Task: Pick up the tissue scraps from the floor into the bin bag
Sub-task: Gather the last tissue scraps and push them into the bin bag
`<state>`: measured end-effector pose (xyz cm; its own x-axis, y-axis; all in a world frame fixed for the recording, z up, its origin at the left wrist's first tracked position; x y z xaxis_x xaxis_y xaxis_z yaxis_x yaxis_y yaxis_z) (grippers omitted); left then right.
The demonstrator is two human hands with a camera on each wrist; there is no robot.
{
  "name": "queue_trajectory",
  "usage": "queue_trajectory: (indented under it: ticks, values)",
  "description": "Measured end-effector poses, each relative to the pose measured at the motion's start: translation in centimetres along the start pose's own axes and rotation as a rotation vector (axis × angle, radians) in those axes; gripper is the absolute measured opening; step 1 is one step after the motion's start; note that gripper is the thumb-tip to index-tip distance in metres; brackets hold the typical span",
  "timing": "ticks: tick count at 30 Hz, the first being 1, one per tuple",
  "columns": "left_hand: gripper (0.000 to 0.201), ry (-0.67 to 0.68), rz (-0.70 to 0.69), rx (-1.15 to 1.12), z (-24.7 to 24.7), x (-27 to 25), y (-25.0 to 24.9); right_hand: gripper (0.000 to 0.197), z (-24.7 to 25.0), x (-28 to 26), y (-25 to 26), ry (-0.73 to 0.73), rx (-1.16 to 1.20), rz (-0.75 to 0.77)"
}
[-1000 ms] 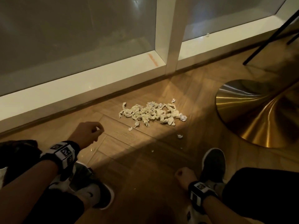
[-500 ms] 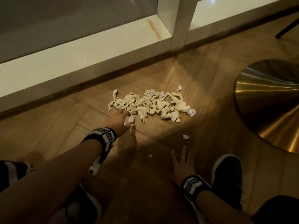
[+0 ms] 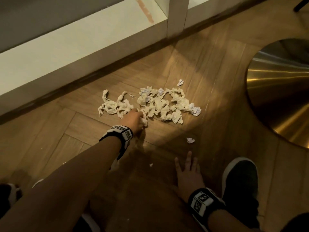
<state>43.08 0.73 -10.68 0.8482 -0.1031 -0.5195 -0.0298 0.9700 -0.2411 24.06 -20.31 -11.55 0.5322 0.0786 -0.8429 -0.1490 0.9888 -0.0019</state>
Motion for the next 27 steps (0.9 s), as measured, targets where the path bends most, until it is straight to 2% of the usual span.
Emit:
queue_trajectory:
  ticks: [2,5,9,11,13,15,16,17,22,24,27]
  values:
    - [0.027,0.024,-0.011,-0.078,0.2,-0.5,-0.1,0.096,0.0,0.0,0.0,-0.003,-0.004,-0.003]
    - [0.036,0.008,0.057,-0.332,1.6,-2.3,-0.4,0.097,0.1,0.0,0.1,-0.002,-0.006,0.000]
    - [0.013,-0.101,0.067,-0.708,3.0,-3.9,0.1,0.098,0.2,0.1,0.1,0.008,-0.014,-0.006]
    - [0.019,-0.180,0.167,-0.828,3.2,-4.2,1.7,0.097,0.2,0.1,0.1,0.020,-0.017,-0.008]
    - [0.035,-0.215,0.245,-0.899,3.5,-4.1,3.3,0.095,0.2,0.1,0.2,0.017,-0.018,-0.010]
    - [0.063,-0.189,0.270,-0.854,3.5,-3.8,4.2,0.095,0.2,0.1,0.2,0.017,-0.021,-0.012]
    - [0.075,-0.162,0.271,-0.751,3.4,-3.7,4.4,0.095,0.1,0.1,0.2,0.020,-0.022,-0.012]
    - [0.077,-0.134,0.270,-0.638,3.2,-3.7,4.2,0.095,0.1,0.2,0.2,0.023,-0.023,-0.012]
    - [0.063,0.010,0.204,-0.373,-0.9,-3.4,2.6,0.094,0.0,0.2,0.2,0.021,-0.023,-0.016]
    - [0.051,-0.005,0.178,-0.259,-2.3,-3.1,2.5,0.094,0.0,0.3,0.3,0.015,-0.024,-0.012]
    - [0.033,-0.030,0.173,-0.203,-2.8,-3.1,2.4,0.095,-0.1,0.3,0.3,0.006,-0.028,-0.007]
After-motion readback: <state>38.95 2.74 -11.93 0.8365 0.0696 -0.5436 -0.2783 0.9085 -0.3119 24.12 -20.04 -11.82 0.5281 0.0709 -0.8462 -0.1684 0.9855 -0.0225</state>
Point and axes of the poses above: each hand's wrist, its own x-axis towards the middle knuckle, its own z-axis out of the back of the hand, y = z × x, the point moved 6 cm from there along x, towards the middle knuckle, and after that the axes turned 2 degrees about x, right-handed, at the moved point
